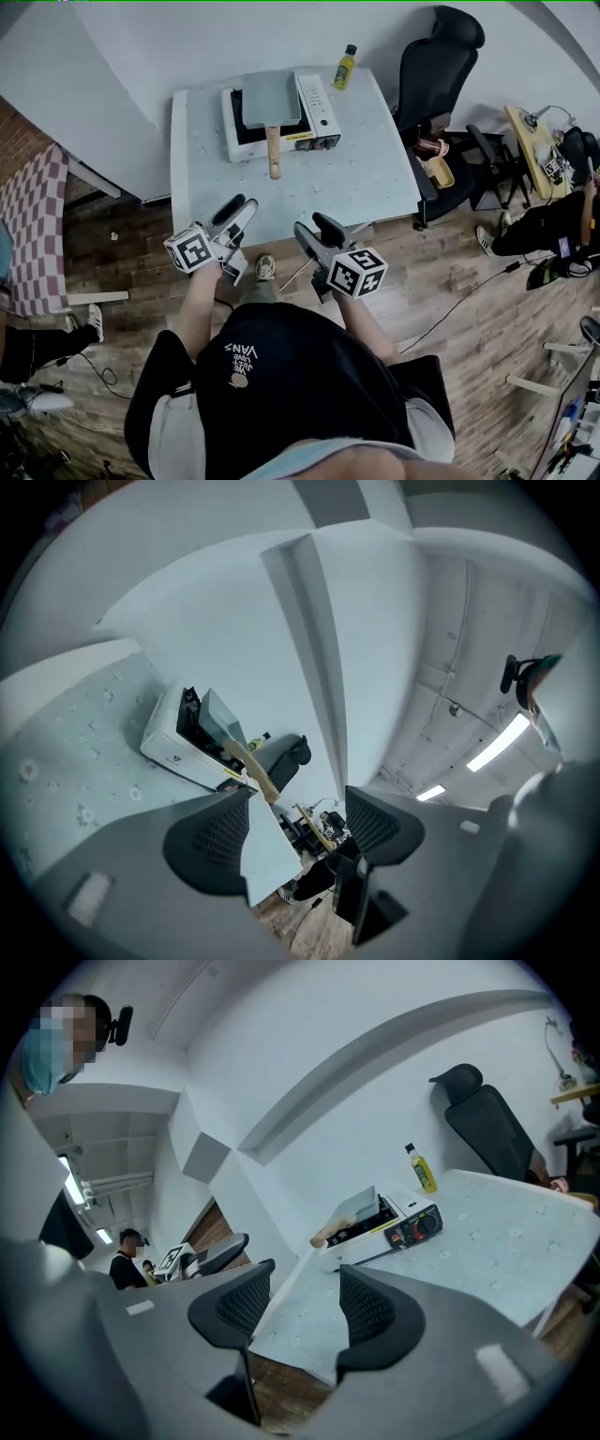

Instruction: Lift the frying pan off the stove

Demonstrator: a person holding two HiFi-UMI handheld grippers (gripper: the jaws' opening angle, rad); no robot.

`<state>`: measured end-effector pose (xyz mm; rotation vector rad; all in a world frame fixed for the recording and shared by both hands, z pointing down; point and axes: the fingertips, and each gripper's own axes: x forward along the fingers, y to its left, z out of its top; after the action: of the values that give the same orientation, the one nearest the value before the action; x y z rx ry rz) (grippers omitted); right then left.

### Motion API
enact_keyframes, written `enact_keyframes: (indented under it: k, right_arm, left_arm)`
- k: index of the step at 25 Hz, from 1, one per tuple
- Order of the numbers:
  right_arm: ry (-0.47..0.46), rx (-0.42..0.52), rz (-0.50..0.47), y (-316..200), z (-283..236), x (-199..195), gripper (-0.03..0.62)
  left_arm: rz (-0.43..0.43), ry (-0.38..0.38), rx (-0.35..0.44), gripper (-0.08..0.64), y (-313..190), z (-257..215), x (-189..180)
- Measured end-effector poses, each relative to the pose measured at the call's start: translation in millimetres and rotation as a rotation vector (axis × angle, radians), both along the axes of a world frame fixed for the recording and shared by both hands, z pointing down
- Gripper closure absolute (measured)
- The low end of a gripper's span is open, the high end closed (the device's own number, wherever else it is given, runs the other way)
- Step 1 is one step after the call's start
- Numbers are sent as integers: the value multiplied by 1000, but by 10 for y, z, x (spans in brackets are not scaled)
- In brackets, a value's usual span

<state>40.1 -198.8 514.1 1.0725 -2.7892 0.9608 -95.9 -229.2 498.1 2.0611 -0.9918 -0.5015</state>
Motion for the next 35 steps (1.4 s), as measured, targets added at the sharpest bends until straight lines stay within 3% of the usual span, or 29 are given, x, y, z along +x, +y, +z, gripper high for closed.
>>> enact_keyframes:
  k: [2, 5, 17, 23, 31, 35]
  right_arm:
    - [9, 0, -8, -160, 11, -161, 368]
    - [-12, -21, -16, -406, 36, -390, 368]
    - [-209, -176, 65, -1053, 99, -798, 368]
    - [-236, -228, 101, -1155, 143, -774, 425]
    - [-267, -283, 86, -1155, 202, -850, 446]
    - [-271, -291, 77, -1145, 210, -850, 448]
  left_arm:
    - [53, 48, -12, 259, -238, -3, -17]
    - [98, 42, -38, 259, -606, 56, -96]
    - [263, 264, -203, 255, -1562, 393, -18]
    - [335, 328, -264, 252, -1810, 520, 242]
    - [355, 436, -377, 252, -1986, 711, 456]
    - [383, 484, -384, 253, -2032, 704, 569]
